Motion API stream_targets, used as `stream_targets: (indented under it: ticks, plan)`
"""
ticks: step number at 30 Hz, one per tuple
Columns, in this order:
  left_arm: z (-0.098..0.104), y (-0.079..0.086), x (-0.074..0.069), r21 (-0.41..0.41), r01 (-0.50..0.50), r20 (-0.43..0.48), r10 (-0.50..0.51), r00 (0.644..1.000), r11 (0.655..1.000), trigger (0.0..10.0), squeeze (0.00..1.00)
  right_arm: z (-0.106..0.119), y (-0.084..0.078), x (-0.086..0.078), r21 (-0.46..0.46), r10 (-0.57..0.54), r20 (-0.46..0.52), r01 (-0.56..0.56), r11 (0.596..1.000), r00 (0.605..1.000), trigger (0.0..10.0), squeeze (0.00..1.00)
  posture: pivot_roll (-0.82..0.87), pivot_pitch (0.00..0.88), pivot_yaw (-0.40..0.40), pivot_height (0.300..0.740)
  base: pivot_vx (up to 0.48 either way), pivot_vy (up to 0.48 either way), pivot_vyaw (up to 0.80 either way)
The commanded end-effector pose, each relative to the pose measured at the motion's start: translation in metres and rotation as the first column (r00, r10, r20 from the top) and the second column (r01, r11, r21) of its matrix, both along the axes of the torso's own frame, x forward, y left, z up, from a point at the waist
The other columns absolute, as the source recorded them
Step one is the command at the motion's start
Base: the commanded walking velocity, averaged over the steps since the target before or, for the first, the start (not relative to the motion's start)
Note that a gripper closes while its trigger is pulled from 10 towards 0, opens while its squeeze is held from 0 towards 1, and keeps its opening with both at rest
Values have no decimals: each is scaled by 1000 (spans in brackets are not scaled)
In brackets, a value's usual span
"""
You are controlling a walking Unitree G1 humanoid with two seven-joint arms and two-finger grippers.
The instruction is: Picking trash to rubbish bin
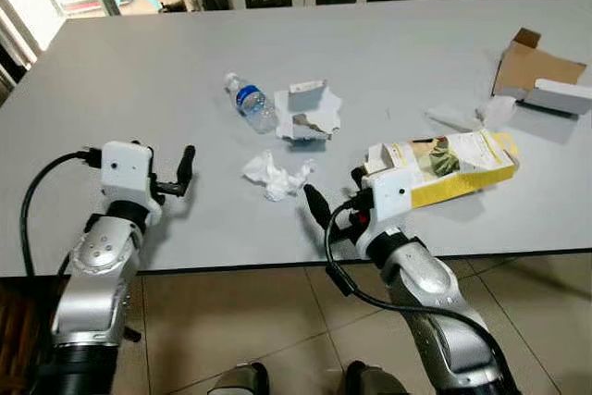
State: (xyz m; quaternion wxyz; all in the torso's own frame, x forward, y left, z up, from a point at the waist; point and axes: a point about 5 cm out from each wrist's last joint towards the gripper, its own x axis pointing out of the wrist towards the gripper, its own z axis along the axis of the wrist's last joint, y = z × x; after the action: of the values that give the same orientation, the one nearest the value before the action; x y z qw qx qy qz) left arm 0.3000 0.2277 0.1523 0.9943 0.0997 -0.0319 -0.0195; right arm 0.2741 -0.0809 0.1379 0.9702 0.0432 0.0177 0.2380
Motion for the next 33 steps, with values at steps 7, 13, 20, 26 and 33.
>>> stream_targets:
  ticks: [7,13,20,26,33]
  plan:
    - [8,8,-10,31,-35,18,34,999,999,10000,0,-2,10,20,39,75,-25,-74,997,997,10000,0,98,256,60,740,0,0,0]
    - [7,0,-17,32,-19,15,18,1000,999,10000,0,3,18,36,-20,149,4,-149,989,989,10000,0,120,262,46,740,0,0,0]
    - [6,0,-21,22,-31,11,31,999,999,10000,0,1,29,40,-6,184,-6,-184,983,983,10000,0,125,258,33,740,0,0,0]
    - [6,-2,-20,17,-33,5,32,999,999,10000,0,-7,39,37,16,230,-32,-229,973,973,10000,0,121,260,33,740,0,0,0]
    - [5,-4,-21,15,-27,-1,27,1000,1000,10000,0,-15,46,38,36,262,-57,-261,965,963,10000,0,124,259,33,740,0,0,0]
